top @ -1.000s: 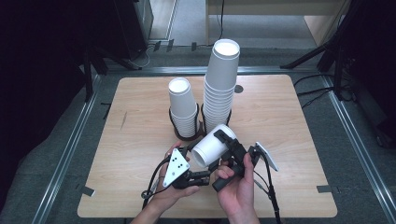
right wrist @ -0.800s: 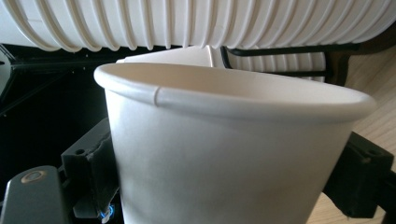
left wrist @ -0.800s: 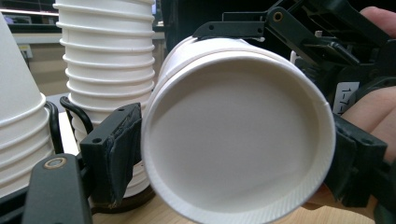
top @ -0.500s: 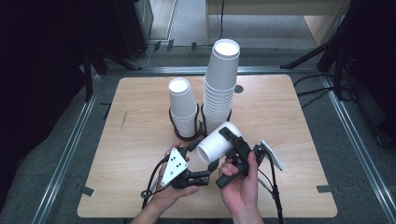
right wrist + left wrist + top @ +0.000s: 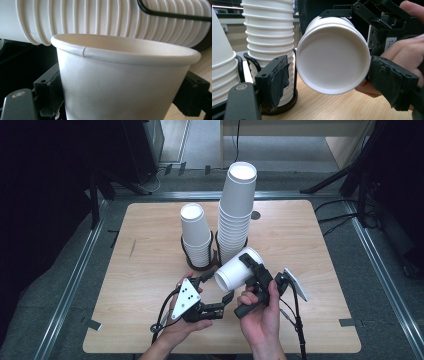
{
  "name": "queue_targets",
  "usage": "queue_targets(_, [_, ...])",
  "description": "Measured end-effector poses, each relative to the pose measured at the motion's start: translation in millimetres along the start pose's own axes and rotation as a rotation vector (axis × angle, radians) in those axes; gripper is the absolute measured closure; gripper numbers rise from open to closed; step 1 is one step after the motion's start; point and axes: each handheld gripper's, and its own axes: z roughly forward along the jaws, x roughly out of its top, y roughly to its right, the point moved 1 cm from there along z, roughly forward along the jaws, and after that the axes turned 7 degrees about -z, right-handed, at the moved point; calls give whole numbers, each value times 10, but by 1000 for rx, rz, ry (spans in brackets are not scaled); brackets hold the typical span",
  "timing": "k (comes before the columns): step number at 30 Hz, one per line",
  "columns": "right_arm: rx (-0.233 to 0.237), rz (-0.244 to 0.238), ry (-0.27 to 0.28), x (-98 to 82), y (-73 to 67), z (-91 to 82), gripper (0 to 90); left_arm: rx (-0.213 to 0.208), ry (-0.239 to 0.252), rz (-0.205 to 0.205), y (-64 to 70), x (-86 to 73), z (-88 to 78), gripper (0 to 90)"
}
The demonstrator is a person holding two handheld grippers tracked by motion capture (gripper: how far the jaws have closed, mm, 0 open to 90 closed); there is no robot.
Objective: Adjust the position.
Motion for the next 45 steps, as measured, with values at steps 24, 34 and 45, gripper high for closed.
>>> queue_targets(24, [-26, -237, 118, 94, -184, -115, 132, -6, -17, -7, -4, -11, 7, 165])
queue_targets(34, [-94, -519, 218, 83, -325, -224, 133, -6, -21, -19, -25, -16, 6, 167])
queue_targets(45, [-117, -675, 229, 157, -370, -279, 136, 2, -21, -32, -59, -13, 1, 168])
